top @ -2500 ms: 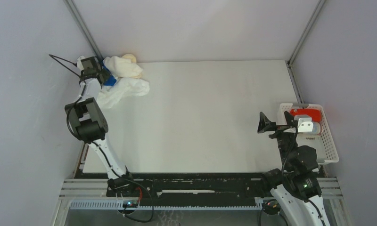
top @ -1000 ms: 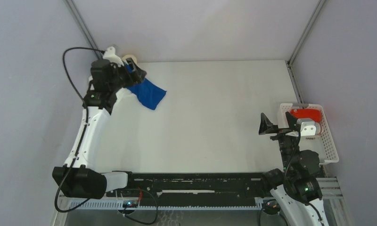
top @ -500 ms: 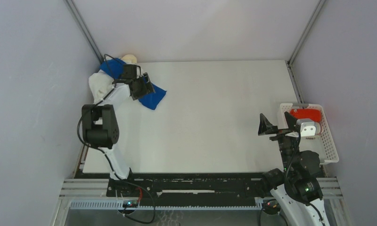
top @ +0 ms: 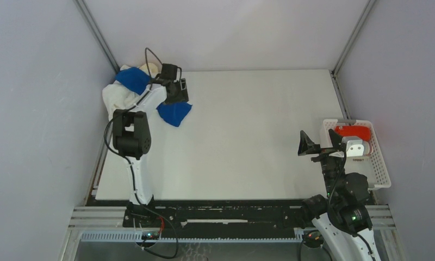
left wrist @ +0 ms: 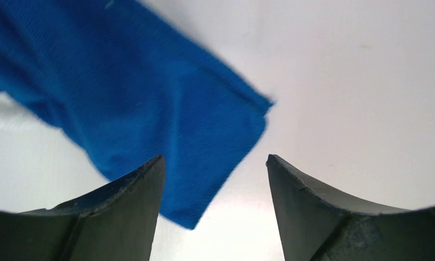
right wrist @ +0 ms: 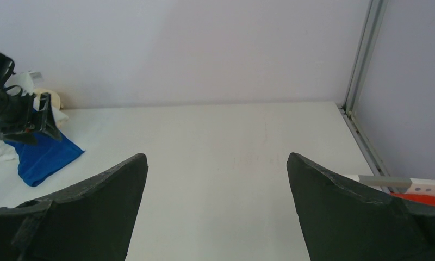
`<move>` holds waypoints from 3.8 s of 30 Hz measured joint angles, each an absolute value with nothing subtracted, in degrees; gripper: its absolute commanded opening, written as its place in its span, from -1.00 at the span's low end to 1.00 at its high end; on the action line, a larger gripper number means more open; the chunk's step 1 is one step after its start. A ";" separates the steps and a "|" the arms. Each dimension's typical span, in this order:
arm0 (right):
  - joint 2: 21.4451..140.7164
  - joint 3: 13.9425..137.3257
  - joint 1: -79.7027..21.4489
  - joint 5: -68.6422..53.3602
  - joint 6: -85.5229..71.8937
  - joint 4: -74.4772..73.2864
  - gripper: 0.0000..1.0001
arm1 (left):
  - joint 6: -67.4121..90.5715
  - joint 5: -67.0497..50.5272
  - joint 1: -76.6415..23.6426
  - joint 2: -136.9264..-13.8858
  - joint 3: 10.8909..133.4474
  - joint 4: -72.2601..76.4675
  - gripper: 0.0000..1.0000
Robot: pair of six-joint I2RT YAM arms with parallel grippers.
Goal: Roll the towels
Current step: Pick up the towel at the center of the board, then place the towel at the center of the board, then flatten out the towel at the center of the board.
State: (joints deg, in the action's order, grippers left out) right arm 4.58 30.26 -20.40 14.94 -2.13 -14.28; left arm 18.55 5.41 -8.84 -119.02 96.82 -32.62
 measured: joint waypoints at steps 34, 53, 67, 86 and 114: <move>4.12 30.24 -20.38 15.18 -2.11 -14.28 1.00 | 13.85 3.95 -10.85 -121.34 101.41 -43.99 -1.00; 1.17 30.26 -20.36 15.11 -2.17 -14.26 1.00 | 16.49 -3.66 -19.03 -81.32 132.92 -47.57 -1.00; 1.10 30.26 -20.38 15.16 -2.15 -14.28 1.00 | 23.94 -23.68 -30.39 -102.63 137.08 -44.40 -0.97; 2.72 30.89 -20.38 14.26 -2.39 -14.41 1.00 | 18.85 -9.47 -32.53 -49.89 77.43 -32.10 0.77; 70.32 44.71 -30.70 -18.68 -17.37 -11.31 0.80 | 34.35 9.04 -17.65 -55.29 35.92 -34.46 0.48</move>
State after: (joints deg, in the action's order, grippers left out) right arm 70.32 44.71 -30.70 -18.68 -17.37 -11.31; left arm 34.35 9.04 -17.65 -55.29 35.92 -34.46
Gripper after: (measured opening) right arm 0.907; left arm 0.775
